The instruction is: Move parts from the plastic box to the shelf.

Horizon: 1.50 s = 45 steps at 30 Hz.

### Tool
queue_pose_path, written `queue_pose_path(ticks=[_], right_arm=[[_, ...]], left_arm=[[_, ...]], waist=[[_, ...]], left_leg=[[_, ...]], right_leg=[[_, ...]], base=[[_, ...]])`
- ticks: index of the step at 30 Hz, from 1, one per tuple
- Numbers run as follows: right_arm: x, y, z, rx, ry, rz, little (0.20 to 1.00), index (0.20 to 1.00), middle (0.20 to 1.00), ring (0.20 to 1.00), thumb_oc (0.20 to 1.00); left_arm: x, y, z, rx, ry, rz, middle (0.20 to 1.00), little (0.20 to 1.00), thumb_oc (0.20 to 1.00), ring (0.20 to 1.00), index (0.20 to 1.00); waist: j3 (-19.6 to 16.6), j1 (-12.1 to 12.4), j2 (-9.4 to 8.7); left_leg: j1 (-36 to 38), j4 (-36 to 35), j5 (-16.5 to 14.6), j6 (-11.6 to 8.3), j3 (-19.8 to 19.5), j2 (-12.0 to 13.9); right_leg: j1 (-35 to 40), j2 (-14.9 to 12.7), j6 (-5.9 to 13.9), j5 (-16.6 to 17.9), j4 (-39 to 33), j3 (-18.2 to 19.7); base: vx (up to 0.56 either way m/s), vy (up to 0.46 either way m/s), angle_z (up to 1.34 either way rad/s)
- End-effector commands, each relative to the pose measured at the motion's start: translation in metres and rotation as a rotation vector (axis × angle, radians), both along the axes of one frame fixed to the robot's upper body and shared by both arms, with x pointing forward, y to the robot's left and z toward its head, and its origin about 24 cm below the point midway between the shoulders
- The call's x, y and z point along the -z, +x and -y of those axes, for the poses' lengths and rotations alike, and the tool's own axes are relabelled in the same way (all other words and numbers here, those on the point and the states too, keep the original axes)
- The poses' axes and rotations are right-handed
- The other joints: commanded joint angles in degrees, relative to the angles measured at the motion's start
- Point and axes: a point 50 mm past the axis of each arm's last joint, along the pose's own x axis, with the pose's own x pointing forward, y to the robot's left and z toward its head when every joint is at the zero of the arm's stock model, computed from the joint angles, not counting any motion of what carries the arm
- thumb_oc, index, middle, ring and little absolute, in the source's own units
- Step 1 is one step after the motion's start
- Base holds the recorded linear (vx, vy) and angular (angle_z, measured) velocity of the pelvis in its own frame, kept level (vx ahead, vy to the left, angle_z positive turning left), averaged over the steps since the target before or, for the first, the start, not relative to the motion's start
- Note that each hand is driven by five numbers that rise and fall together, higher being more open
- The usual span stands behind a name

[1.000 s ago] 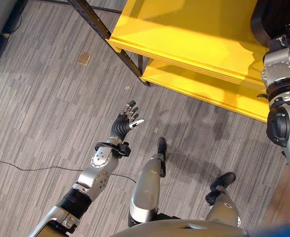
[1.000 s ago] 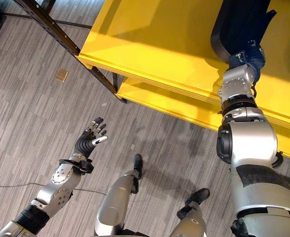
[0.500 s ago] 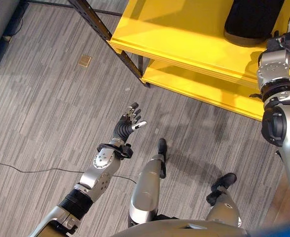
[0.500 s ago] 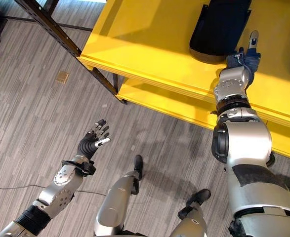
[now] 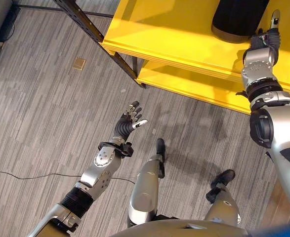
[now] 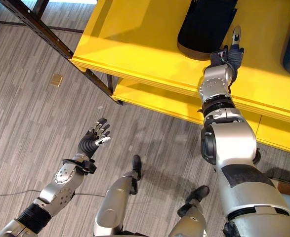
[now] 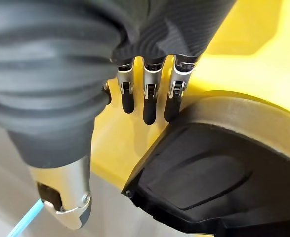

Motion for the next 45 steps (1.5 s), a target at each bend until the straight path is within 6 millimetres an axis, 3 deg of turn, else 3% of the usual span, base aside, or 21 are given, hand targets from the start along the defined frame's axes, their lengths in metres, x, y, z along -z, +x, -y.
queue_pose_path(ticks=[1, 10, 19, 24, 26, 27, 28, 32, 36, 45], right_arm=[[-0.04, -0.002, -0.014, -0.02, -0.091, 0.134, 1.0, 1.0, 1.0, 1.0, 1.0], [-0.04, -0.002, -0.016, -0.026, -0.115, 0.127, 1.0, 1.0, 1.0, 1.0, 1.0], [-0.06, -0.01, -0.01, 0.034, -0.248, 0.171, 1.0, 1.0, 1.0, 1.0, 1.0], [-0.076, -0.026, -0.023, 0.128, -0.455, 0.25, 1.0, 1.0, 1.0, 1.0, 1.0], [-0.079, -0.056, -0.049, 0.189, -0.637, 0.401, 1.0, 1.0, 1.0, 1.0, 1.0], [-0.076, -0.057, -0.05, 0.191, -0.639, 0.394, 1.0, 1.0, 1.0, 1.0, 1.0], [-0.065, -0.078, -0.06, 0.229, -0.742, 0.466, 1.0, 1.0, 1.0, 1.0, 1.0], [-0.047, -0.097, -0.07, 0.213, -0.803, 0.507, 1.0, 1.0, 1.0, 1.0, 1.0], [-0.009, -0.128, -0.081, 0.117, -0.887, 0.56, 1.0, 1.0, 1.0, 1.0, 1.0], [0.045, -0.157, -0.097, -0.19, -0.907, 0.589, 1.0, 1.0, 1.0, 1.0, 1.0]], left_arm=[[-0.026, 0.006, 0.003, 0.017, -0.04, 0.118, 1.0, 1.0, 1.0, 1.0, 1.0], [-0.028, 0.006, -0.001, 0.001, -0.043, 0.127, 1.0, 1.0, 1.0, 1.0, 1.0], [-0.028, 0.005, -0.001, -0.016, -0.051, 0.129, 1.0, 1.0, 1.0, 1.0, 1.0], [-0.028, 0.005, -0.002, -0.053, -0.072, 0.133, 1.0, 1.0, 1.0, 1.0, 1.0], [-0.031, 0.006, -0.001, -0.086, -0.08, 0.151, 1.0, 1.0, 1.0, 1.0, 1.0], [-0.029, 0.006, -0.001, -0.086, -0.079, 0.147, 1.0, 1.0, 1.0, 1.0, 1.0], [-0.03, 0.005, -0.001, -0.095, -0.058, 0.16, 1.0, 1.0, 1.0, 1.0, 1.0], [-0.028, 0.003, -0.005, -0.104, -0.042, 0.16, 1.0, 1.0, 1.0, 1.0, 1.0], [-0.03, -0.002, -0.011, -0.124, -0.02, 0.185, 1.0, 1.0, 1.0, 1.0, 1.0], [-0.042, 0.001, -0.014, -0.143, -0.028, 0.269, 1.0, 1.0, 1.0, 1.0, 1.0]], waist=[[3.4, 1.6, -0.72], [3.6, 1.5, -0.99], [3.9, 0.9, -1.65], [4.3, -1.0, -2.27], [5.0, -2.9, -2.63], [4.8, -2.8, -2.69], [5.2, -4.1, -3.1], [4.9, -5.0, -3.58], [3.7, -7.5, -4.75], [0.1, -12.0, -7.15]], left_leg=[[0.9, -0.5, 1.7, -6.16, -3.5, 4.7], [0.7, -0.6, 1.7, -6.06, -3.8, 4.4], [0.6, -0.7, 2.7, -5.37, -2.8, 4.4], [1.2, -0.7, 2.7, -5.19, -2.3, 4.8], [1.8, -0.8, 2.7, -5.09, -1.7, 5.0], [1.9, -0.9, 2.7, -5.09, -1.7, 5.0], [2.2, -0.7, 2.5, -5.02, -1.5, 5.2], [2.8, -0.5, 2.5, -5.14, -1.2, 5.5], [4.5, -0.2, 2.4, -5.57, -0.1, 6.2], [9.8, -2.0, 2.7, -6.56, 2.6, 7.0]], right_leg=[[1.4, -1.9, 4.31, 0.5, 5.2, 3.9], [1.7, -2.0, 4.34, 0.6, 5.3, 3.5], [1.1, -2.1, 3.56, 1.6, 5.4, 3.3], [0.5, -1.9, 3.36, 2.0, 5.6, 4.3], [0.3, -1.7, 3.14, 2.0, 5.4, 5.0], [0.3, -1.7, 3.15, 2.0, 5.4, 5.0], [0.4, -1.7, 3.06, 1.9, 5.4, 5.3], [0.6, -1.7, 2.99, 1.8, 5.4, 5.7], [1.2, -1.6, 3.13, 1.8, 5.1, 6.8], [4.0, -1.0, 3.39, 2.8, 2.3, 8.3]], base=[[0.0, 0.0, 0.0], [0.0, 0.0, 0.0], [-0.01, 0.002, 0.0], [-0.04, 0.019, -0.03], [-0.03, 0.028, -0.16], [-0.03, 0.007, -0.24], [-0.02, -0.006, -0.24], [-0.02, 0.001, -0.19], [-0.01, -0.002, -0.2], [0.02, 0.0, -0.14]])
